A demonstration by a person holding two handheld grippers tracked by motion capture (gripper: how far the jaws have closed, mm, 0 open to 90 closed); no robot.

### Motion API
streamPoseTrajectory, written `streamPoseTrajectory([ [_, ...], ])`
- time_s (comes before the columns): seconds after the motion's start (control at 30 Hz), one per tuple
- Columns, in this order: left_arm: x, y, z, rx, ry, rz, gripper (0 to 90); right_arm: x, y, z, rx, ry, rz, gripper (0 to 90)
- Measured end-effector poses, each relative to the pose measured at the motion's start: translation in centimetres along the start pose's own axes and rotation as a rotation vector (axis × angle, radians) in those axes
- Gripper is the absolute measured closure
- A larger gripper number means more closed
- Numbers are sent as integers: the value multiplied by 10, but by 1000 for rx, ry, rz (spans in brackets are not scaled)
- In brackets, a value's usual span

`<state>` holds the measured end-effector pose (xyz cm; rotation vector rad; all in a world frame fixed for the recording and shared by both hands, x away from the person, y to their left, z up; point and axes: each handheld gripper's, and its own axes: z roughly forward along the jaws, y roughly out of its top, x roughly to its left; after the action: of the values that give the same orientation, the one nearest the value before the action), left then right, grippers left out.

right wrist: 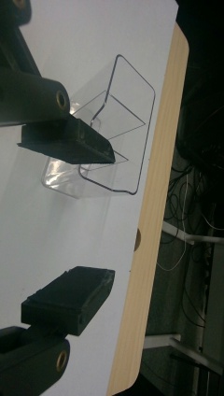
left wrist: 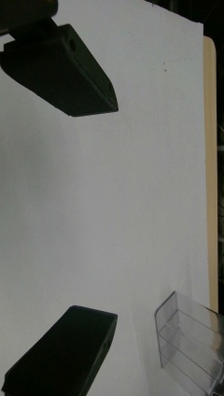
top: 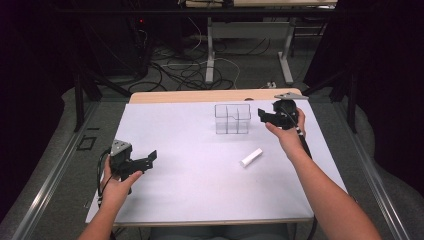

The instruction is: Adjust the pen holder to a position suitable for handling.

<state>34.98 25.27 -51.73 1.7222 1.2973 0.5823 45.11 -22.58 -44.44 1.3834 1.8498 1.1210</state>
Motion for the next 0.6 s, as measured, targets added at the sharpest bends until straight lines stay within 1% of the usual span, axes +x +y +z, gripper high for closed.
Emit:
streamPoseTrajectory([
  [0.03, 0, 0, 0, 0, 0, 0, 20, 3, 2, 6, 9, 3, -2, 384],
  [0.13, 1, 0, 0, 2, 0, -1, 20, 5, 3, 11, 5, 11, -5, 386],
  [0.2, 2, -1, 1, 4, 1, -3, 22, 9, 5, 17, 24, 5, -9, 386],
  [0.23, 2, -1, 1, 5, 1, -4, 22, 9, 5, 17, 24, 5, -9, 386],
  [0.27, 2, -1, 1, 5, 0, -7, 23, 12, 6, 23, 32, 0, -14, 387],
  [0.3, 2, -1, 1, 5, -1, -7, 23, 12, 6, 23, 32, 0, -14, 387],
  [0.33, 2, -1, 1, 6, -1, -7, 23, 13, 8, 27, 41, -5, -11, 399],
  [0.43, 2, -1, 2, 8, -3, -7, 23, 15, 9, 33, 46, 0, -1, 412],
  [0.47, 2, -1, 2, 9, -2, -7, 24, 15, 9, 37, 60, -5, -1, 429],
  [0.5, 2, -2, 2, 7, -2, -8, 24, 15, 9, 37, 60, -5, -1, 429],
  [0.53, 3, -2, 2, 8, -2, -7, 24, 17, 9, 42, 69, -6, 11, 440],
  [0.6, 3, -2, 2, 12, -1, -8, 24, 17, 9, 44, 71, -6, 11, 445],
])
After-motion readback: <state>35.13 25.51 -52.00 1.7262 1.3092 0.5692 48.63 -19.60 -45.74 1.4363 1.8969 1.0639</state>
